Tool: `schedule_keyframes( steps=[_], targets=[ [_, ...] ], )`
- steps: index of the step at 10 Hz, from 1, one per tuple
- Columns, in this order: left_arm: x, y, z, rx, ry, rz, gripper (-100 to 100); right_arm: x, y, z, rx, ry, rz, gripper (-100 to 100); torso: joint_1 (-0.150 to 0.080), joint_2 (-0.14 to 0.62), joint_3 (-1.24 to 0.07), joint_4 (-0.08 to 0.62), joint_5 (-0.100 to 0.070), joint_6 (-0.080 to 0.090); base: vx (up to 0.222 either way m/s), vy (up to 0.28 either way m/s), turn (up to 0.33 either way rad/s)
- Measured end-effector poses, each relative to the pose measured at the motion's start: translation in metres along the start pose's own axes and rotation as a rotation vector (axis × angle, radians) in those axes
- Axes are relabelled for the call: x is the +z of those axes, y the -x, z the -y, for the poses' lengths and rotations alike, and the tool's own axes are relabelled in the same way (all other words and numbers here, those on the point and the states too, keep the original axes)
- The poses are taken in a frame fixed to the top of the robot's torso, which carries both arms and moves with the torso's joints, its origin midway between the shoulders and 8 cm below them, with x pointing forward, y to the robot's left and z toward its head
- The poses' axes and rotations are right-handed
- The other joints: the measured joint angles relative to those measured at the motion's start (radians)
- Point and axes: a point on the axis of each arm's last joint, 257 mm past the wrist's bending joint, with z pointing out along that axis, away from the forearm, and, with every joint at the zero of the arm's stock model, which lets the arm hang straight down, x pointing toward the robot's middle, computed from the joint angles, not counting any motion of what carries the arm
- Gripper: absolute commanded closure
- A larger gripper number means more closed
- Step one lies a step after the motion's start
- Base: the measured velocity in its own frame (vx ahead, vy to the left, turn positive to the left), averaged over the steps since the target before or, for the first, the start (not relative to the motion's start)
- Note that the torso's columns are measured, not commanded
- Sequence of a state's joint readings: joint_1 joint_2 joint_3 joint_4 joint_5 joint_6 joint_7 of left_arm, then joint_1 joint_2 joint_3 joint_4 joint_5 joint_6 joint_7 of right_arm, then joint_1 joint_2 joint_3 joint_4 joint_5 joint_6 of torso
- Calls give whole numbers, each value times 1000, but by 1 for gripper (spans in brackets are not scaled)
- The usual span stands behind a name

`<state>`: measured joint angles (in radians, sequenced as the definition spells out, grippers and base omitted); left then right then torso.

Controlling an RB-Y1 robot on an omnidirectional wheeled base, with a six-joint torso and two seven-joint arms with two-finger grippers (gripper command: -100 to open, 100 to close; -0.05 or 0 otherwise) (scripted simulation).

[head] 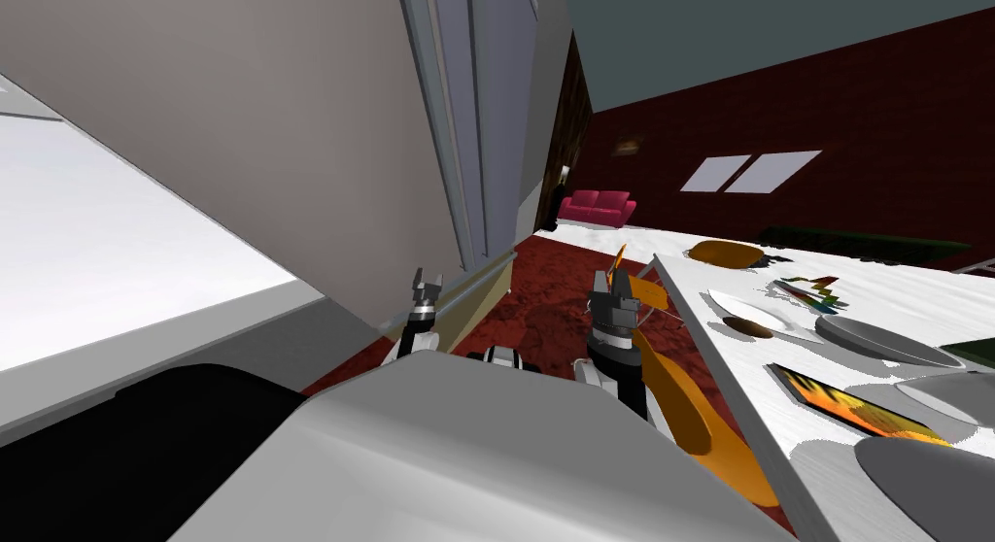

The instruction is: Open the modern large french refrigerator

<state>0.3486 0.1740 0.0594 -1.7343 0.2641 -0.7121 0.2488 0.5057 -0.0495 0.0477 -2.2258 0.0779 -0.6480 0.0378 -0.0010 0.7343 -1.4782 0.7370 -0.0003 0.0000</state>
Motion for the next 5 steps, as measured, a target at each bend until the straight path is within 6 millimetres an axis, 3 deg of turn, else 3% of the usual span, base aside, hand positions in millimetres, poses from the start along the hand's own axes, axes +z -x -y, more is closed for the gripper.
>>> schedule_keyframes(
  steps=[5],
  targets=[
    [-13, 36, -27, -43, 31, 95, -100, 0, 0, 0, 0, 0, 0, 0, 0, 4, 3, 1, 0, 0, 139, -75, 1]
  ],
)
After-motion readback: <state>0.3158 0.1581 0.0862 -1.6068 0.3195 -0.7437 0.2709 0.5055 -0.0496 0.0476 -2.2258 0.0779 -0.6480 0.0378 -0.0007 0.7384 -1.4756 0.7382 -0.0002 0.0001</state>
